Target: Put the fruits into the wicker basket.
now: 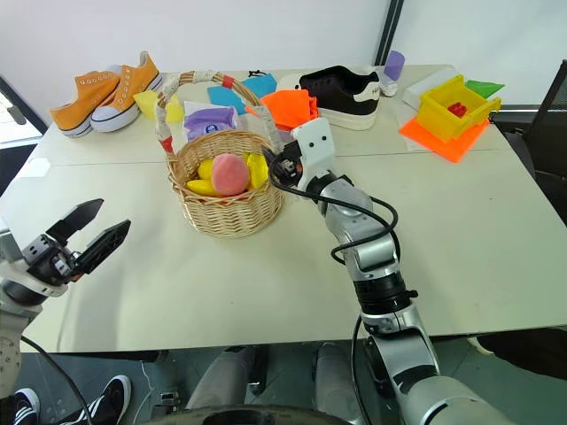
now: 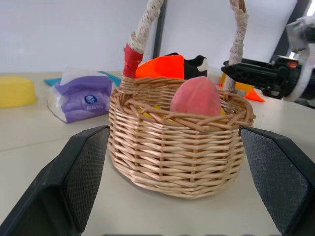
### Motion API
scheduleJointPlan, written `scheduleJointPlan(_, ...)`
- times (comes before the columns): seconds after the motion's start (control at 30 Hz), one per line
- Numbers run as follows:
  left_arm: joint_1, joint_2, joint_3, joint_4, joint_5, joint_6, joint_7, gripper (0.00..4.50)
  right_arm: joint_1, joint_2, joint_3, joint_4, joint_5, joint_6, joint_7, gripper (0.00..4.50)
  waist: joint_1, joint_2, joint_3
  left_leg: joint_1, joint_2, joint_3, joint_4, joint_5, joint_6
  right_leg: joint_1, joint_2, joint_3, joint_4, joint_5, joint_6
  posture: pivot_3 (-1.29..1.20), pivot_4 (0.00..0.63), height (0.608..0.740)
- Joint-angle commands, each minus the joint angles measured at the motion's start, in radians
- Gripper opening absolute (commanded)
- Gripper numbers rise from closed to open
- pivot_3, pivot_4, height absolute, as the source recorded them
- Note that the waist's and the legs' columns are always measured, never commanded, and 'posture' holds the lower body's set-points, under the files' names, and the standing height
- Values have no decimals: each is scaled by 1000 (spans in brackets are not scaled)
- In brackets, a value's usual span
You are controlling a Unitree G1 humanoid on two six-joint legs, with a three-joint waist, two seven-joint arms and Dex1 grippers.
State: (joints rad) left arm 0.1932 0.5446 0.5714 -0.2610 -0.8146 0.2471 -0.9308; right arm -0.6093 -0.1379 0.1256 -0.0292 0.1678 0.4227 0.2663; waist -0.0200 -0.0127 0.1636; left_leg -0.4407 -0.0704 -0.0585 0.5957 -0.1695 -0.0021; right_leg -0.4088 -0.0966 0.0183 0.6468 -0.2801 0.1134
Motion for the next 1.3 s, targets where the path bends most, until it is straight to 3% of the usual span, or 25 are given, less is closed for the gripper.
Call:
scheduleJointPlan(0.03, 6, 5, 15, -26, 8, -32, -6, 4500, -26, 2, -16, -11, -7, -37, 10, 1159, 1, 0, 0, 0, 0, 0, 0, 0, 0, 0, 0, 0, 0, 0, 0, 0, 150, 740)
scheduleJointPlan(0.1, 0, 6, 8, -23, 7, -33, -5, 4500, -23, -3, -22, -13, -12, -44, 11, 182, 2, 0, 0, 0, 0, 0, 0, 0, 0, 0, 0, 0, 0, 0, 0, 0, 150, 740)
scheduleJointPlan(0.13, -7, 6, 2, -21, 8, -34, -5, 4500, -22, -9, -29, -15, -12, -46, 13, 23, 3, 0, 0, 0, 0, 0, 0, 0, 0, -1, 0, 0, -1, 0, 0, 0, 150, 740)
scheduleJointPlan(0.37, -68, -6, -68, -39, -3, -13, 12, 4500, 15, -113, -115, -27, -6, -57, 42, 25, 9, 0, 0, 0, -1, 0, 0, 0, 0, 0, 0, -1, -1, 0, 0, 0, 150, 740)
scheduleJointPlan(0.53, -176, -37, -237, -62, 37, 17, 30, 4500, 183, -332, -364, -5, 2, -51, 26, 25, 43, 1, -1, 0, -2, -1, 1, 0, 0, 3, -1, -1, -5, 0, 0, 0, 150, 740)
scheduleJointPlan(0.67, -239, -59, -320, -23, 76, 7, 19, 4500, 273, -449, -490, -4, 14, -73, 25, 25, 63, 2, -1, 0, -3, 0, 2, -1, 3, 7, -1, -2, -12, 0, -1, 0, 150, 740)
scheduleJointPlan(0.97, -379, -101, -407, 99, 124, -20, -36, 4500, 421, -603, -641, 30, 5, -116, 41, 25, 60, 3, -2, 2, -2, 0, 2, -2, 5, 14, -1, -2, -14, 0, -1, 0, 150, 740)
scheduleJointPlan(1.1, -392, -111, -409, 119, 130, -17, -42, 4500, 440, -623, -662, 56, 2, -136, 19, 25, 60, 3, -2, 2, -2, 0, 3, -2, 5, 16, -1, -3, -15, 0, -1, 0, 150, 740)
scheduleJointPlan(1.3, -395, -111, -405, 129, 154, -23, -34, 4500, 426, -582, -656, 48, -4, -128, -32, 3085, 50, 6, -1, 3, -2, 0, 3, -2, 6, 15, -1, -2, -15, 0, -1, 0, 150, 740)
